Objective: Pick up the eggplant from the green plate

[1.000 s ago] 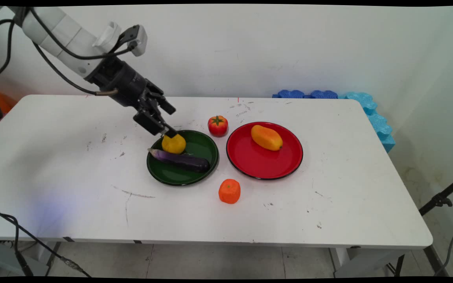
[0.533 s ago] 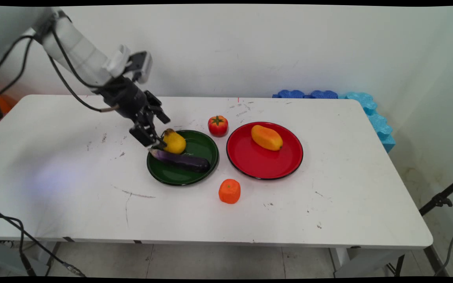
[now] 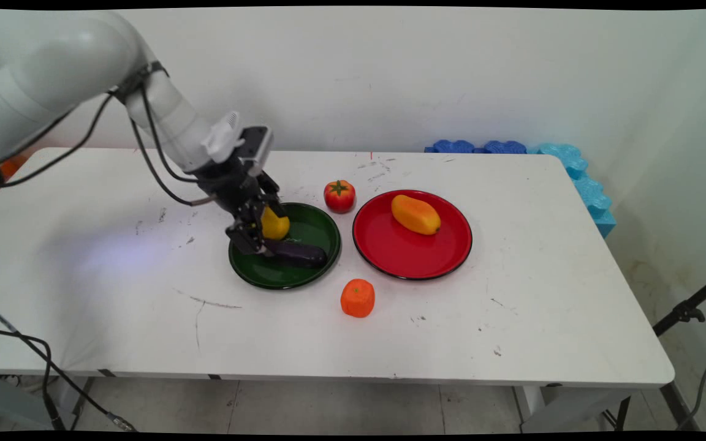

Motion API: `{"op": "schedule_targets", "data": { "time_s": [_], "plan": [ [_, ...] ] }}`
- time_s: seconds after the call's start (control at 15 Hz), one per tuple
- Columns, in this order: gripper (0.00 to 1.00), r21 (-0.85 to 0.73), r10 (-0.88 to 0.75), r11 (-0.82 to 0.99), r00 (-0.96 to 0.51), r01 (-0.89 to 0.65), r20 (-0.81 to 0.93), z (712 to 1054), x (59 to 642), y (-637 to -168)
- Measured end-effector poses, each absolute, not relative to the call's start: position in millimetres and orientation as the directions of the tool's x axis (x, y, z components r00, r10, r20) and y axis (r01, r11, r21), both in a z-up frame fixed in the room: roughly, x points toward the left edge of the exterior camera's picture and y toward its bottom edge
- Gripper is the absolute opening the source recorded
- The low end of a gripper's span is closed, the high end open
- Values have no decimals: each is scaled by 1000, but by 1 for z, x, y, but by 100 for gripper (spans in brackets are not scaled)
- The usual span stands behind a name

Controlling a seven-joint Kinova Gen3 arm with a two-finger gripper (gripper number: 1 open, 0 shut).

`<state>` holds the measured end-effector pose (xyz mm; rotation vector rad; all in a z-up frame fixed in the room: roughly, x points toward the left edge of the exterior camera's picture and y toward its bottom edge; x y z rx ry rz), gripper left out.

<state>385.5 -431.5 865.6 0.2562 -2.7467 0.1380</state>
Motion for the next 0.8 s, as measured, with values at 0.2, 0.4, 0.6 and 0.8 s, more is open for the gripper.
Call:
{"op": "schedule_targets", "data": {
  "time_s": [0.2,0.4,0.6,0.8],
  "plan": [
    [100,-68,-126,985,-925,-160,360,850,375,-438],
    [100,-70,-99,989,-934,-131,344,837,367,-443],
    [100,-69,-82,991,-939,-111,333,829,362,-445],
    [100,-68,-66,993,-944,-93,324,821,357,-447]
  ]
}}
